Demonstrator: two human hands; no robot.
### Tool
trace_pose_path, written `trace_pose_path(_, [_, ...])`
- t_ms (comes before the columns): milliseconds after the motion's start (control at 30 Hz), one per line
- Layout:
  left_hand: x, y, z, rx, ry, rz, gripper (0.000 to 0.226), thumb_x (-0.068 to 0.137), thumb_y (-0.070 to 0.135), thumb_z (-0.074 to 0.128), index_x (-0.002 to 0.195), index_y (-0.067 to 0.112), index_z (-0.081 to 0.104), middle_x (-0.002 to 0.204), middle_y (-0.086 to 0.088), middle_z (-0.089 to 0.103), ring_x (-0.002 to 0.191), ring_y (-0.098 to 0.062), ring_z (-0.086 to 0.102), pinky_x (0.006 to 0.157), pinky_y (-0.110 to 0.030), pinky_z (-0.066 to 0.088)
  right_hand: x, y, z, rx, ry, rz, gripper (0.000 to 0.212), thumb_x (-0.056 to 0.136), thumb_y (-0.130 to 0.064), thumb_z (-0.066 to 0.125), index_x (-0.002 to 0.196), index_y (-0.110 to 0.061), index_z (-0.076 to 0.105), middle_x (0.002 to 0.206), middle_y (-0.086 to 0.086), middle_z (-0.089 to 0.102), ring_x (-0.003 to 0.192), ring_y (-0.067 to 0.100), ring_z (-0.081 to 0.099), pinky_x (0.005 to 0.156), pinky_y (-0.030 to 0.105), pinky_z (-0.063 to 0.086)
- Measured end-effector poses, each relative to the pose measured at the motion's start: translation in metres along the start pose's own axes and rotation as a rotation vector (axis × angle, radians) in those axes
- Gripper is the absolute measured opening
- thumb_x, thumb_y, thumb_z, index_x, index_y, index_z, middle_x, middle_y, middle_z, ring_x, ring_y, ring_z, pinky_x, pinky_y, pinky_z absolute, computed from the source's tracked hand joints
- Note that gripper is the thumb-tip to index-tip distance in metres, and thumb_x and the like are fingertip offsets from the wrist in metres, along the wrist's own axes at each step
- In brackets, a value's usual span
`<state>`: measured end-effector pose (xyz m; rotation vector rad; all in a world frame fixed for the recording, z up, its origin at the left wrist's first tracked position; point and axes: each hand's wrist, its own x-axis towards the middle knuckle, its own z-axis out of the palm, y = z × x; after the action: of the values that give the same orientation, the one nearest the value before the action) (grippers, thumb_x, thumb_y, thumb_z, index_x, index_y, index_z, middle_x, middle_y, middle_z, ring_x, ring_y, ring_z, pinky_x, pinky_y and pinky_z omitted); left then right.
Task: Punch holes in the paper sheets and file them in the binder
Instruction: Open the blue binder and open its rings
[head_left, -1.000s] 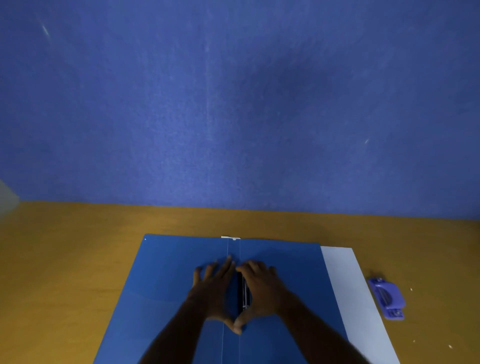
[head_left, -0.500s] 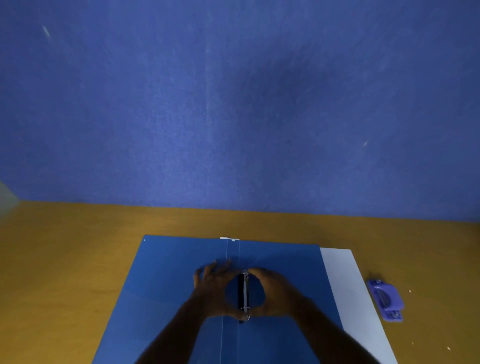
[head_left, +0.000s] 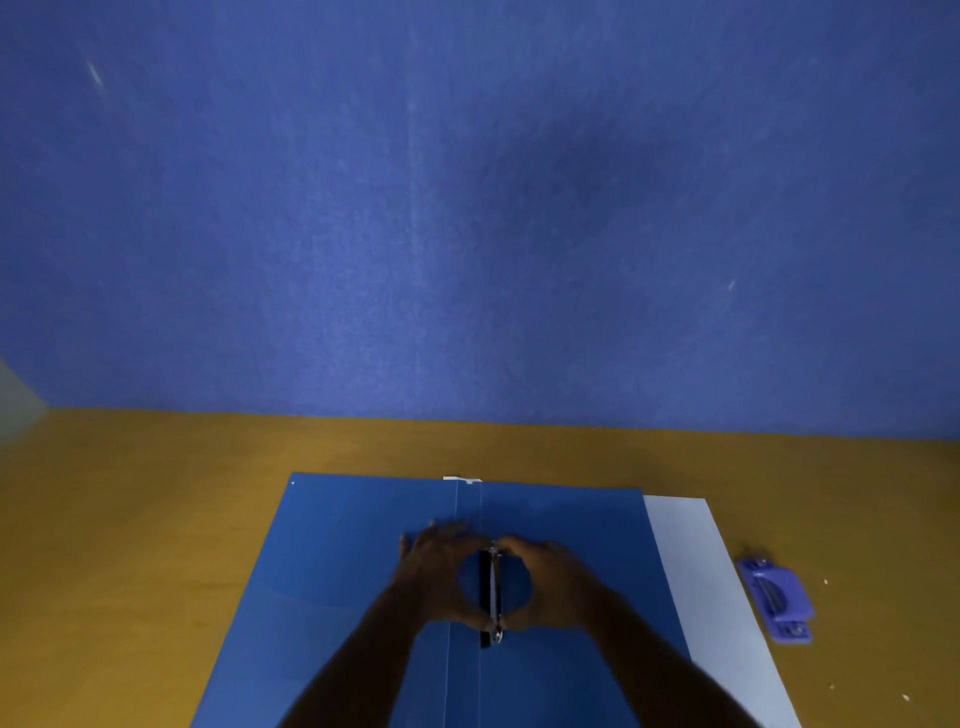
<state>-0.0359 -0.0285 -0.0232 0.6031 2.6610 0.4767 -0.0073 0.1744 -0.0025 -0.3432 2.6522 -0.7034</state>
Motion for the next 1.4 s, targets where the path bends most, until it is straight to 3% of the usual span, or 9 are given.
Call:
trace_pose_path(467, [-0.005, 0.001, -0.009, -0.065, -0.004, 0.043, 0.097, 0.044, 0.059, 0.081, 0.132, 0.04, 0.046, 0.133, 0.011, 0.044, 0.124, -0.011, 0.041, 0.108, -0.039, 0.028, -0.003, 0.013, 0.001, 0.086, -0.036, 0.026, 0.089, 0.054, -0.048, 0.085, 0.133, -0.033, 0.044, 0.13, -0.01, 0.059, 0.116, 0.004, 0.054, 0.092, 0.022, 0.046])
trace_pose_path(700, [-0.009, 0.003, -0.009, -0.086, 0.001, 0.015, 0.103, 0.041, 0.062, 0.081, 0.135, 0.042, 0.043, 0.136, 0.01, 0.039, 0.125, -0.012, 0.041, 0.109, -0.039, 0.028, -0.004, 0.015, 0.003, 0.135, -0.033, 0.024, 0.1, 0.055, -0.047, 0.086, 0.14, -0.031, 0.037, 0.14, -0.009, 0.052, 0.125, 0.006, 0.048, 0.097, 0.021, 0.043])
trace_pose_path(800, [-0.011, 0.003, -0.01, -0.069, -0.009, 0.026, 0.111, 0.036, 0.069, 0.079, 0.137, 0.042, 0.041, 0.14, 0.011, 0.036, 0.131, -0.011, 0.037, 0.109, -0.04, 0.027, -0.007, 0.02, 0.0, 0.163, -0.042, 0.022, 0.122, 0.049, -0.05, 0.088, 0.15, -0.031, 0.023, 0.15, -0.009, 0.041, 0.135, 0.008, 0.039, 0.106, 0.024, 0.037])
trace_pose_path(900, [-0.012, 0.011, -0.012, -0.056, -0.022, -0.023, 0.131, 0.025, 0.087, 0.068, 0.142, 0.041, 0.032, 0.15, 0.01, 0.028, 0.141, -0.013, 0.025, 0.114, -0.047, 0.021, -0.018, 0.036, -0.008, 0.222, 0.059, 0.036, 0.123, 0.046, -0.067, 0.083, 0.149, -0.03, 0.026, 0.151, -0.006, 0.041, 0.137, 0.008, 0.038, 0.111, 0.028, 0.036])
trace_pose_path(1000, [-0.005, 0.03, -0.014, -0.006, 0.054, -0.067, 0.141, 0.021, 0.101, 0.035, 0.146, 0.035, 0.027, 0.154, 0.007, 0.027, 0.143, -0.019, 0.022, 0.117, -0.051, 0.017, -0.036, 0.068, -0.028, 0.204, 0.233, 0.11, 0.12, 0.048, -0.084, 0.064, 0.146, -0.02, 0.036, 0.148, -0.001, 0.045, 0.135, 0.011, 0.042, 0.11, 0.027, 0.037])
trace_pose_path(1100, [0.006, 0.062, -0.009, 0.092, 0.154, 0.044, 0.13, 0.035, 0.102, 0.031, 0.142, 0.029, 0.038, 0.148, 0.004, 0.038, 0.141, -0.024, 0.03, 0.117, -0.049, 0.016, -0.055, 0.107, -0.053, 0.106, 0.338, 0.233, 0.11, 0.058, -0.076, 0.068, 0.144, -0.013, 0.041, 0.147, 0.005, 0.047, 0.134, 0.02, 0.046, 0.108, 0.031, 0.039])
trace_pose_path(1233, [0.016, 0.11, 0.022, 0.115, 0.166, 0.253, 0.087, 0.046, 0.088, 0.048, 0.107, 0.029, 0.062, 0.11, 0.005, 0.068, 0.101, -0.022, 0.067, 0.092, -0.037, 0.049, -0.075, 0.158, -0.078, -0.038, 0.351, 0.398, 0.091, 0.074, -0.051, 0.075, 0.147, -0.018, 0.033, 0.149, 0.004, 0.045, 0.134, 0.02, 0.044, 0.11, 0.032, 0.036])
trace_pose_path(1300, [0.021, 0.132, 0.037, 0.154, 0.023, 0.255, 0.094, 0.046, 0.085, 0.047, 0.122, 0.029, 0.055, 0.129, 0.002, 0.06, 0.119, -0.026, 0.058, 0.099, -0.045, 0.047, -0.08, 0.174, -0.087, -0.091, 0.302, 0.455, 0.095, 0.075, -0.054, 0.072, 0.15, -0.017, 0.027, 0.153, 0.004, 0.039, 0.138, 0.02, 0.039, 0.112, 0.032, 0.032])
trace_pose_path(1400, [0.024, 0.15, 0.051, 0.261, -0.076, 0.202, 0.101, 0.054, 0.08, 0.05, 0.139, 0.027, 0.036, 0.154, -0.002, 0.034, 0.142, -0.031, 0.029, 0.114, -0.059, 0.024, -0.081, 0.188, -0.096, -0.126, 0.27, 0.487, 0.104, 0.072, -0.057, 0.072, 0.151, -0.013, 0.021, 0.157, 0.005, 0.031, 0.142, 0.021, 0.033, 0.115, 0.033, 0.028])
